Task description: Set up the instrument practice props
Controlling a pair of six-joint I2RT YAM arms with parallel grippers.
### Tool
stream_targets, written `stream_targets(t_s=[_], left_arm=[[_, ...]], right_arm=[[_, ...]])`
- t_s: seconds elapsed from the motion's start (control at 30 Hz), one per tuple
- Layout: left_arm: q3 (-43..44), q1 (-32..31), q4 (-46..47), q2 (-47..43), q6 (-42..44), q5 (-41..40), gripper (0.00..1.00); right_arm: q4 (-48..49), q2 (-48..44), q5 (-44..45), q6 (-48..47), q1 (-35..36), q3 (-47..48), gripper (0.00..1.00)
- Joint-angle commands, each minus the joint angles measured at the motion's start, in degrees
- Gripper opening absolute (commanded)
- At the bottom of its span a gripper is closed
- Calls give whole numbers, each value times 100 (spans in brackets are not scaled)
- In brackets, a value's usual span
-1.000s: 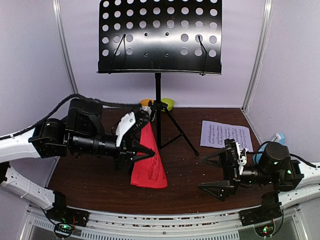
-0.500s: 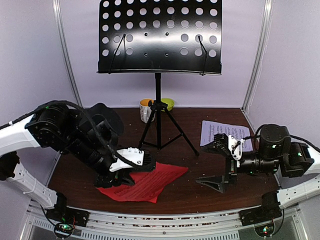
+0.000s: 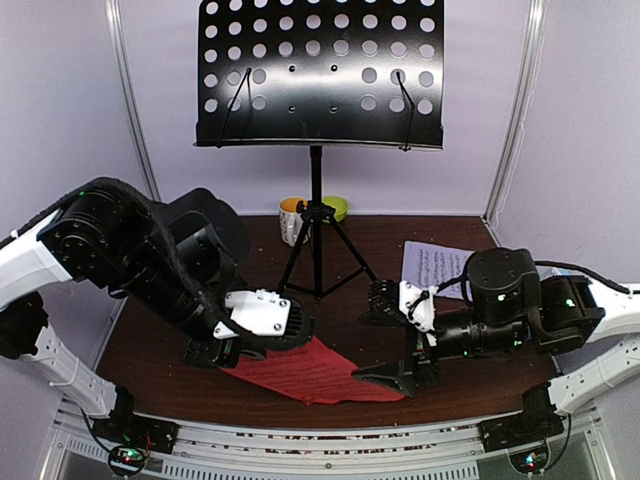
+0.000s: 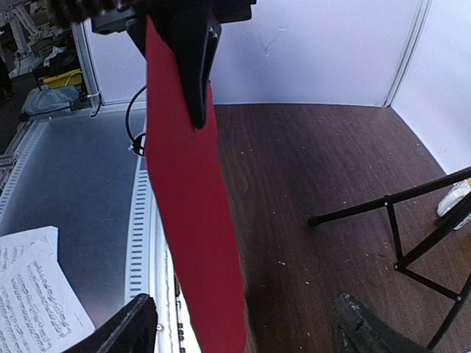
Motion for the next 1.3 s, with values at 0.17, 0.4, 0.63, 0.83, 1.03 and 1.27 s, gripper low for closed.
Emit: stream_targets(t_s=[0.17,0.4,0.63,0.83,1.03,1.27], left_arm=[[491,-44,-398,354,81,-441,0],[681,-45,-453,490,134,-612,0],[668,-53,-300,438,243,-544,0],[229,-63,398,-107,252,-800,15],[-1635,-39,2690,-2071,-25,-1397,58],[-2693,-1,4104,-3414,-224,-1453,66]], right_arm=[[85,725,481,588,344,649,60],[-12,1006,883,781,375,816,34],[103,1002,1086,765,384,714,19],[166,728,1193,491,380,631,0],[476,46,1402,70,357,387,0],[877,-543,1132,-305,321,159,0]])
